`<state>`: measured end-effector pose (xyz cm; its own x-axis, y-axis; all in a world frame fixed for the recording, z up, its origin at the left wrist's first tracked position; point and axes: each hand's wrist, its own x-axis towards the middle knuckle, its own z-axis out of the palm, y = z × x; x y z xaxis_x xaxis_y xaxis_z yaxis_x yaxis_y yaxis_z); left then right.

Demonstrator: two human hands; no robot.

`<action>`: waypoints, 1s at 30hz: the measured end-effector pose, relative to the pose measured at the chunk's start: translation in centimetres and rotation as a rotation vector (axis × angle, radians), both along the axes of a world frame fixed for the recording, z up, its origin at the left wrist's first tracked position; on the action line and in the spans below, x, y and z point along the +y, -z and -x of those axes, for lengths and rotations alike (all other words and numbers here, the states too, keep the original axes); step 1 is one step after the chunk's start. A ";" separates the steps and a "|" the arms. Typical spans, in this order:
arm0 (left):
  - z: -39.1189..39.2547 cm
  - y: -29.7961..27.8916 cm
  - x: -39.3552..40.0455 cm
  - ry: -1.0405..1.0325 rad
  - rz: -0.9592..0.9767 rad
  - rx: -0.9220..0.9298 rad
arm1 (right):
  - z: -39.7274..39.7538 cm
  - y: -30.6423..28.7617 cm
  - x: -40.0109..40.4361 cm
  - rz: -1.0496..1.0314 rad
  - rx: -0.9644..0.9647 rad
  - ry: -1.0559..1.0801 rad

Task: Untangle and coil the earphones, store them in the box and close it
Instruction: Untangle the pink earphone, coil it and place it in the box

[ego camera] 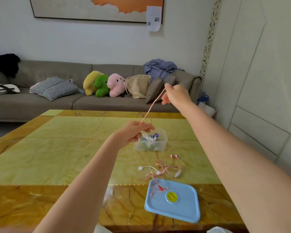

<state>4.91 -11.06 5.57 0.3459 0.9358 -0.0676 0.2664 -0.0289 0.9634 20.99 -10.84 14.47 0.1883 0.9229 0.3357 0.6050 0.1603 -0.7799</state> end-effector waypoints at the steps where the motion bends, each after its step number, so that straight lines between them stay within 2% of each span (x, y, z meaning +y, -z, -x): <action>1: 0.3 0.4 -0.1 0.048 0.038 -0.071 | -0.4 0.7 0.1 0.040 -0.007 0.008; 6: 0.0 0.9 0.0 0.184 0.158 -0.263 | -1.3 6.0 0.9 0.414 0.010 -0.092; 10: -0.4 0.6 0.7 0.144 0.099 -0.329 | -1.3 9.6 0.5 0.521 -0.025 -0.222; 11: -0.2 0.5 1.0 0.086 0.093 -0.430 | -1.4 10.3 0.5 0.553 -0.042 -0.238; 14: 1.8 -0.1 2.6 -0.198 0.136 -0.889 | -2.2 11.9 0.8 0.615 -0.063 -0.177; 15: 2.8 -0.2 3.3 -0.314 0.141 -0.986 | -2.5 12.3 1.0 0.607 -0.035 -0.132; 17: 5.1 0.1 4.2 -0.550 0.148 -1.028 | -3.0 12.6 1.3 0.525 0.044 -0.071; 19: 7.1 1.0 4.5 -0.749 0.160 -0.908 | -2.9 12.3 1.7 0.361 0.114 -0.018; 21: 8.3 2.0 4.5 -0.875 0.176 -0.701 | -2.4 11.2 2.1 0.084 0.167 0.103; 23: 8.8 2.6 4.5 -0.927 0.158 -0.531 | -1.6 9.4 2.4 -0.249 0.143 0.209; 25: 8.9 2.8 4.7 -0.938 0.113 -0.344 | -0.4 7.7 2.7 -0.411 0.062 0.175; 27: 8.8 3.1 5.3 -0.879 0.060 -0.100 | 0.6 6.7 3.0 -0.346 -0.027 0.068; 30: 7.7 3.3 5.5 -0.655 -0.051 0.321 | 2.1 6.8 3.4 -0.114 -0.239 -0.111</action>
